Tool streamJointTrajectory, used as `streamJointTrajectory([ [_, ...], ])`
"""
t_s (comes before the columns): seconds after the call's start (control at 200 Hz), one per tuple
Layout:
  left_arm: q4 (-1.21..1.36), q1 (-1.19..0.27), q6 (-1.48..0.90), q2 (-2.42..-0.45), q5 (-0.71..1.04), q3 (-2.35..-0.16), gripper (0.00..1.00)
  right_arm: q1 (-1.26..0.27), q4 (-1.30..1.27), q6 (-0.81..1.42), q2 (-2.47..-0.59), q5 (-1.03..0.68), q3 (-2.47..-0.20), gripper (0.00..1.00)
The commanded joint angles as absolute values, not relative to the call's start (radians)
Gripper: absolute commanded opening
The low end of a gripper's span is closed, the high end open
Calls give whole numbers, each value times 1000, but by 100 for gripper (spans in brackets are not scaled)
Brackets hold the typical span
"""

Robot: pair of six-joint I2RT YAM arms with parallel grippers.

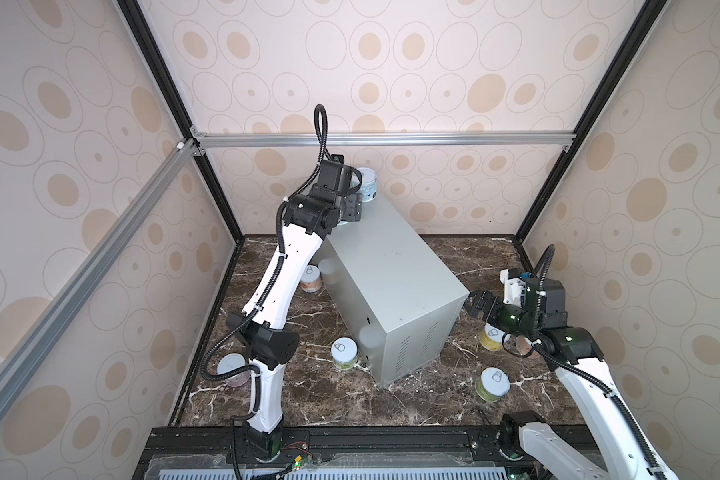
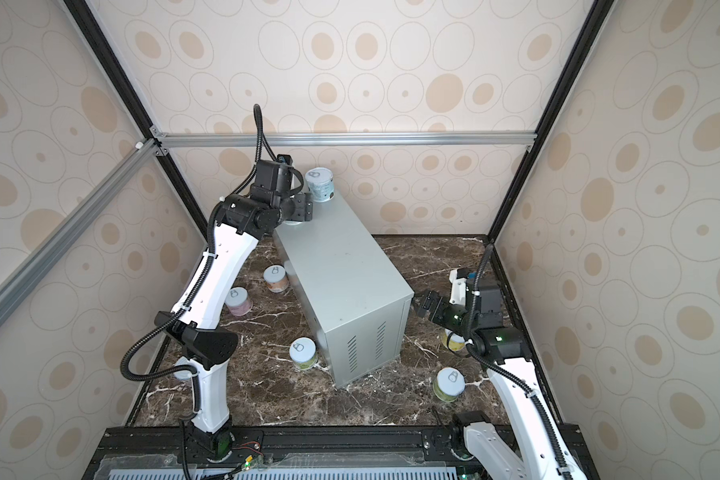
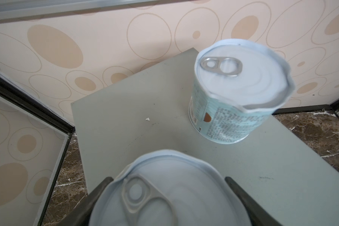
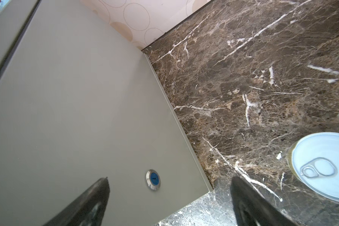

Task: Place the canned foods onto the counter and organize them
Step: 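Carry the pale blue can up over the box top toward the first can, then lower the pale blue can onto the box top beside the first can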

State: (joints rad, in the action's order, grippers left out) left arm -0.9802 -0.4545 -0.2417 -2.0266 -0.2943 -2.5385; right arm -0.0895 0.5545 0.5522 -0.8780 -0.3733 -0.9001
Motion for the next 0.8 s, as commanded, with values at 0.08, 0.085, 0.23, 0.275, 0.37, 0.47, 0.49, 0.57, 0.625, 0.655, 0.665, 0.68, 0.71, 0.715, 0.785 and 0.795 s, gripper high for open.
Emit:
streamJointTrajectory([
  [0.08, -965, -445, -216, -2051, -322, -2589, 89, -86, 535, 545, -874, -392, -903, 99],
  [0.085, -966, -444, -215, -2050, -323, -2589, 89, -86, 535, 545, -874, -392, -903, 99],
  [0.23, -953, -445, -208, -2027, -315, -2591, 97, -86, 532, 546, -870, -396, -900, 99],
  [0.275, -948, -443, -204, -2017, -311, -2589, 99, -86, 531, 546, -867, -397, -900, 99],
  [0.37, -938, -441, -200, -1990, -274, -2568, 99, -86, 529, 547, -864, -397, -898, 99],
  [0.47, -910, -445, -208, -1944, -242, -2484, 99, -87, 533, 548, -858, -399, -899, 99],
  [0.49, -894, -447, -209, -1929, -243, -2454, 99, -86, 534, 548, -857, -400, -900, 99],
  [0.57, -806, -455, -208, -1840, -264, -2281, 99, -87, 541, 548, -845, -404, -900, 99],
  [0.625, -717, -456, -210, -1759, -262, -2138, 99, -86, 545, 546, -835, -402, -898, 99],
  [0.655, -673, -454, -213, -1715, -260, -2070, 99, -87, 547, 544, -832, -399, -897, 99],
  [0.665, -658, -455, -214, -1702, -257, -2046, 99, -87, 547, 544, -830, -400, -896, 99],
  [0.68, -638, -455, -217, -1683, -256, -2016, 99, -87, 549, 544, -829, -399, -896, 99],
  [0.71, -603, -455, -223, -1648, -252, -1965, 99, -86, 550, 543, -827, -400, -894, 99],
  [0.715, -599, -455, -223, -1643, -252, -1955, 99, -87, 550, 542, -827, -399, -894, 99],
  [0.785, -544, -455, -234, -1587, -247, -1858, 98, -87, 554, 542, -825, -403, -890, 99],
  [0.795, -536, -454, -235, -1580, -245, -1845, 98, -86, 554, 542, -825, -403, -890, 99],
])
